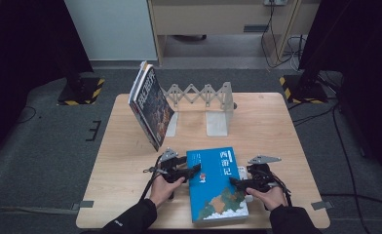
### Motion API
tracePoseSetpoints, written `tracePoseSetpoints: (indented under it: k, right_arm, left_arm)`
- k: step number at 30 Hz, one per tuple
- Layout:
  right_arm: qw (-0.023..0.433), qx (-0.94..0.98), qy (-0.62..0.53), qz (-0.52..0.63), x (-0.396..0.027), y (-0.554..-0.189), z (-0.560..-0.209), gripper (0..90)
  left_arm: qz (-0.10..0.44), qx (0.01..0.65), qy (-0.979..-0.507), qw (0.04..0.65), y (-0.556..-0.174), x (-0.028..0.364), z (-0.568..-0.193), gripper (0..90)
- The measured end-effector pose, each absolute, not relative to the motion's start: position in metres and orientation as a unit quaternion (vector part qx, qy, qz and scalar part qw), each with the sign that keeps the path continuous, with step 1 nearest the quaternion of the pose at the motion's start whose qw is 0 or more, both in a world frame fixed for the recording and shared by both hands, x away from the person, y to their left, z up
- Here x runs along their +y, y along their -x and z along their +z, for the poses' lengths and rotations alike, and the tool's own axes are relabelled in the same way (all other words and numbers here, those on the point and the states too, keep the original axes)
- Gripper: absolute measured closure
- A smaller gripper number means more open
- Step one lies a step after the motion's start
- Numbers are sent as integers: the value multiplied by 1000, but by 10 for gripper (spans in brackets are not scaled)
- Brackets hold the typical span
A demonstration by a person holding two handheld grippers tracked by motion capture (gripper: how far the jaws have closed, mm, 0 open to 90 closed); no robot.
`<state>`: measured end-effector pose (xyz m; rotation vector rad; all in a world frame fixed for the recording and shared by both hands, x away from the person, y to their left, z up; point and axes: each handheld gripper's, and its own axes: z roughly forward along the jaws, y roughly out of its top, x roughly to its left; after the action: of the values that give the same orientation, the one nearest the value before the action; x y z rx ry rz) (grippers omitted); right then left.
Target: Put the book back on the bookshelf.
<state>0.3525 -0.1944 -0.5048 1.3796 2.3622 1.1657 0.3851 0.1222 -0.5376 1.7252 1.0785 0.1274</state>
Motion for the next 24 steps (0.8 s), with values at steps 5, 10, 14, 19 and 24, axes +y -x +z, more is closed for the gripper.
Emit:
tracePoseSetpoints:
  k: [5,10,14,19,24]
  right_arm:
    - [81,790,-464,392,-192,-353,-506,84]
    - [73,785,-470,397,-191,-353,-508,72]
    - [65,783,-474,399,-189,-353,-509,60]
    - [61,783,-474,398,-188,-354,-510,46]
    - [60,785,-471,399,-186,-354,-511,29]
  left_arm:
    - [11,486,-698,525,-388,123,-543,171]
    - [-17,507,-682,526,-390,124,-546,151]
    - [-19,508,-680,528,-390,124,-546,152]
    - [-21,508,-679,529,-390,124,-546,150]
    - [-21,506,-679,531,-390,122,-546,120]
